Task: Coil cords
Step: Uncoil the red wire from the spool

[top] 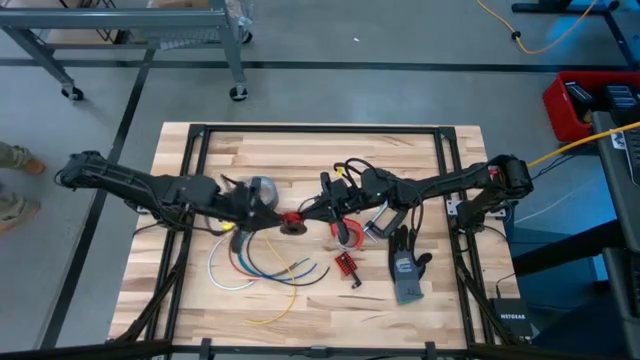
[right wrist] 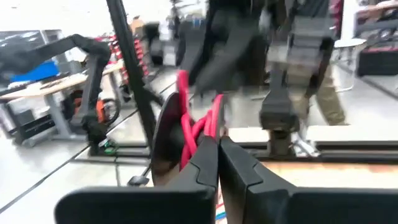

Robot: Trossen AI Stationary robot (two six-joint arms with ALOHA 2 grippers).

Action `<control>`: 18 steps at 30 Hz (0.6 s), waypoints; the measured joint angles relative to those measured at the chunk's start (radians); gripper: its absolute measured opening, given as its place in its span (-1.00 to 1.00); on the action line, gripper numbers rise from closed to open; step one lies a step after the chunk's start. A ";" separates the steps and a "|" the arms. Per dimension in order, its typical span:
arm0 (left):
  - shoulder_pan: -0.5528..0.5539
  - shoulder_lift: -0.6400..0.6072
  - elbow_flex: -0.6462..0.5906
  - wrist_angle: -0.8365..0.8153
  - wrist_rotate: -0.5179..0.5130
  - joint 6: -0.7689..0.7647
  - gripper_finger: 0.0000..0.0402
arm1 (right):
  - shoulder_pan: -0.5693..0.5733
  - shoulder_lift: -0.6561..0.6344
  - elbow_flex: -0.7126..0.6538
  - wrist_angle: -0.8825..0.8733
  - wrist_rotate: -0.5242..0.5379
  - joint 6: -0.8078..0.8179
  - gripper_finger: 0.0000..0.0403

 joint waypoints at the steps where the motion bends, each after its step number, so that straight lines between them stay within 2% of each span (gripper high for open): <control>1: 0.000 -0.019 0.001 0.006 0.000 0.000 -0.72 | 0.002 0.001 0.000 -0.005 -0.005 0.000 -0.98; 9: 0.000 -0.110 0.001 0.005 -0.002 0.021 -0.64 | 0.001 0.001 -0.001 -0.005 -0.023 0.000 -0.99; 14: 0.000 -0.072 0.000 -0.015 -0.002 0.013 -0.63 | 0.002 0.001 -0.001 0.002 -0.022 0.001 -0.99; 18: 0.000 -0.024 0.000 -0.002 -0.002 0.070 -0.63 | 0.002 0.001 -0.001 0.001 -0.022 0.001 -0.99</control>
